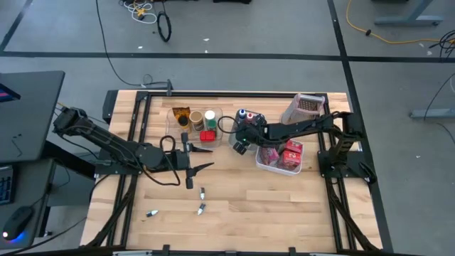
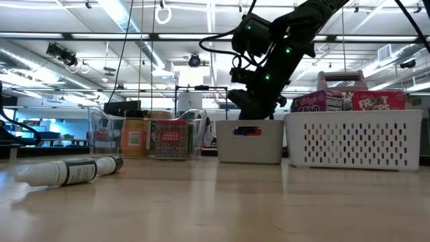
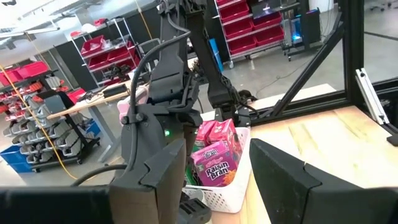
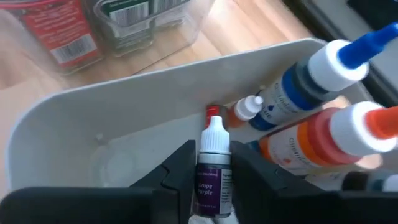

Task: Pick & Place Kitchen Items
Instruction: Put the small purple food coloring into the dark white bin, then put the small black food coloring into the gray bin

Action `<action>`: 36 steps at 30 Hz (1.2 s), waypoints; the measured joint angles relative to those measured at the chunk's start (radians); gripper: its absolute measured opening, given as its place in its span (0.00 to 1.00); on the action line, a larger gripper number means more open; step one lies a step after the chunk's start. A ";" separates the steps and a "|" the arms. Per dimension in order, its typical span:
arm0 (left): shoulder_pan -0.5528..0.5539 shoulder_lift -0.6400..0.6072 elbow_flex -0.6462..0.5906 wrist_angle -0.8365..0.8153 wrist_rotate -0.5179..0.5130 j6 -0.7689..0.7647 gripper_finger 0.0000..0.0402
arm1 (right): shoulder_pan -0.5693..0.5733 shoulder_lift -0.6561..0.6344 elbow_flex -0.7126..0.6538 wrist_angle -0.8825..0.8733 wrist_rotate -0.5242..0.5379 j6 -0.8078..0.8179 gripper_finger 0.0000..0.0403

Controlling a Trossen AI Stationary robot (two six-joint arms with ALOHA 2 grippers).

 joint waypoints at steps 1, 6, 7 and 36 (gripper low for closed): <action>0.000 0.000 0.000 -0.001 0.000 0.000 0.47 | -0.004 0.000 0.000 0.000 -0.013 0.001 0.28; 0.000 0.000 0.000 -0.012 0.000 0.000 0.47 | -0.013 0.000 0.000 -0.010 -0.031 -0.003 0.37; 0.000 0.000 0.000 -0.013 0.000 0.000 0.47 | -0.014 0.000 0.000 -0.008 -0.030 -0.010 0.38; 0.000 0.000 0.000 -0.018 0.000 0.001 0.47 | -0.012 0.001 0.000 0.471 -0.031 -0.010 0.47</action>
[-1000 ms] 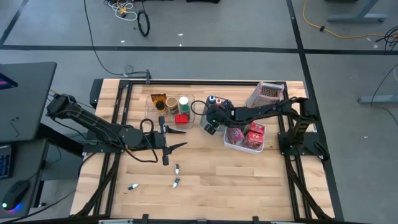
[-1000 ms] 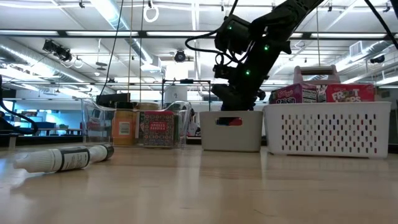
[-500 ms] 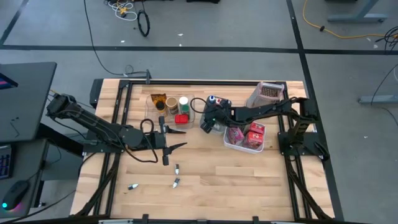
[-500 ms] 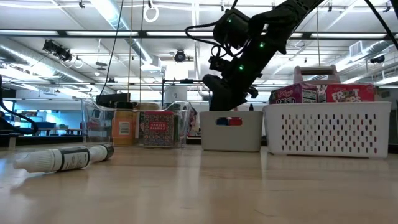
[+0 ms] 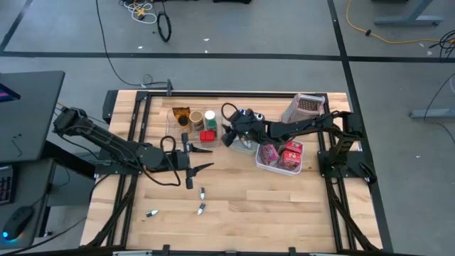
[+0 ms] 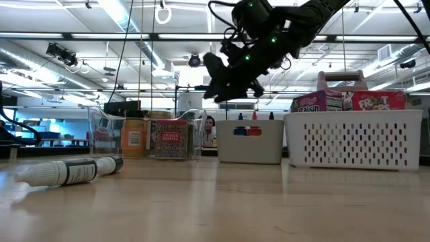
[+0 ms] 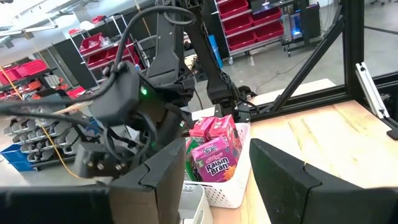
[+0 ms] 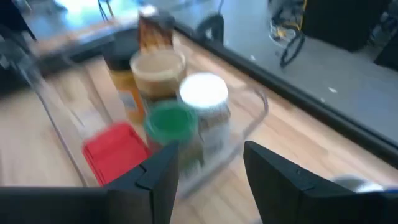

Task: Pick & Place Kitchen Items
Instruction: Put the small black food coloring into the gray bin

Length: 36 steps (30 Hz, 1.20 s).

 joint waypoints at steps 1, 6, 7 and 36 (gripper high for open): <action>0.000 0.000 0.000 0.000 0.000 0.000 0.47 | 0.000 0.000 0.000 0.025 0.000 0.000 0.47; 0.000 0.000 0.000 0.011 0.000 0.001 0.47 | 0.000 0.000 0.000 0.125 0.000 0.000 0.47; 0.000 0.000 0.000 0.015 0.000 0.002 0.47 | 0.000 0.000 0.000 0.142 0.000 0.000 0.47; 0.000 0.000 0.000 0.016 0.007 0.016 0.47 | 0.039 -0.006 0.001 0.088 -0.065 -0.132 0.47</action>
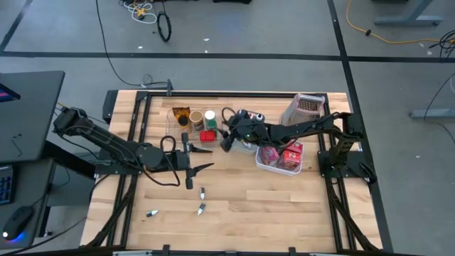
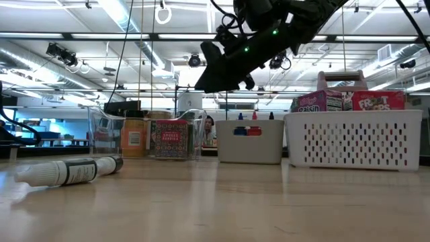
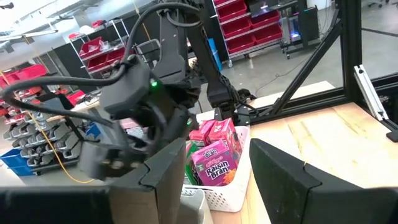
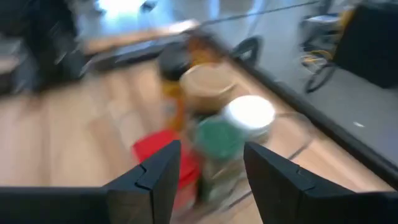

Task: Pick & Place Kitchen Items
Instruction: Put the small black food coloring into the gray bin

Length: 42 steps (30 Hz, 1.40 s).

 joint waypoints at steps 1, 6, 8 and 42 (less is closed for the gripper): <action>0.000 0.000 0.000 0.000 0.000 0.000 0.47 | 0.010 -0.005 0.000 -0.020 -0.020 -0.022 0.47; 0.000 0.000 0.000 0.000 0.000 0.000 0.47 | 0.062 -0.048 0.000 -0.142 -0.035 -0.031 0.47; 0.000 0.000 0.000 0.000 0.000 0.000 0.47 | 0.079 -0.066 0.000 -0.198 0.012 -0.035 0.47; 0.000 0.000 0.001 0.007 0.002 -0.100 0.47 | 0.104 -0.089 0.000 -0.234 0.012 0.004 0.47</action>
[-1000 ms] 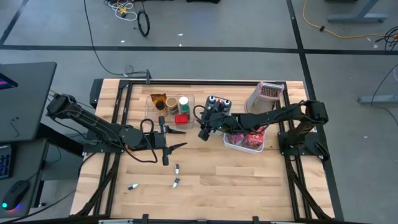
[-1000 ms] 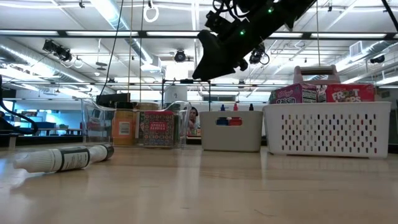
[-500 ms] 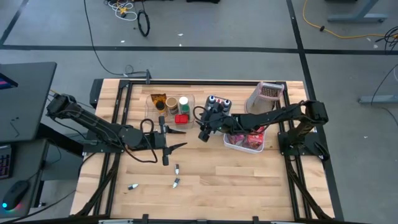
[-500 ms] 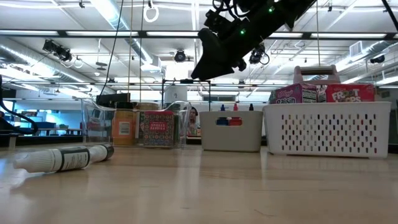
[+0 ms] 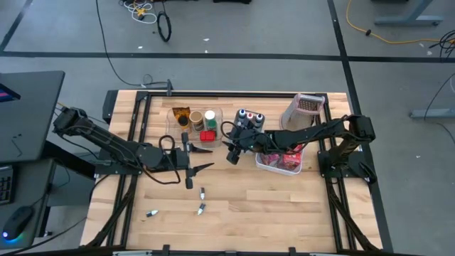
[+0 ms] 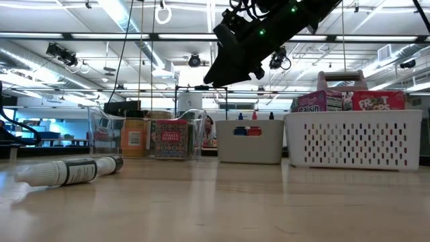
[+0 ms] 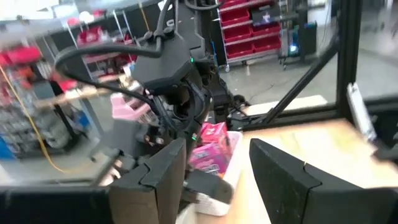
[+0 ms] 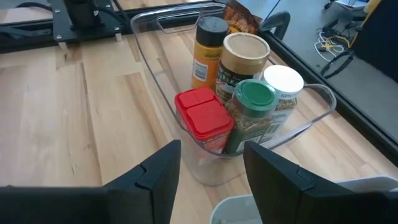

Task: Pick & Place Kitchen Items
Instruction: Put the small black food coloring into the gray bin

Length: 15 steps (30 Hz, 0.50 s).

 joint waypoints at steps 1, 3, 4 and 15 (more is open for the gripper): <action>0.000 0.000 0.000 0.000 0.001 -0.042 0.47 | 0.000 0.000 0.000 0.000 0.000 0.000 0.47; 0.000 0.000 0.000 0.012 0.000 -0.100 0.47 | 0.000 0.000 0.000 0.000 0.000 0.002 0.47; 0.000 0.000 0.000 0.018 0.000 -0.125 0.47 | 0.000 0.000 0.000 0.000 0.000 0.002 0.47; 0.000 0.000 0.000 -0.257 -0.068 -0.353 0.47 | 0.012 -0.008 0.000 -0.049 -0.066 -0.035 0.47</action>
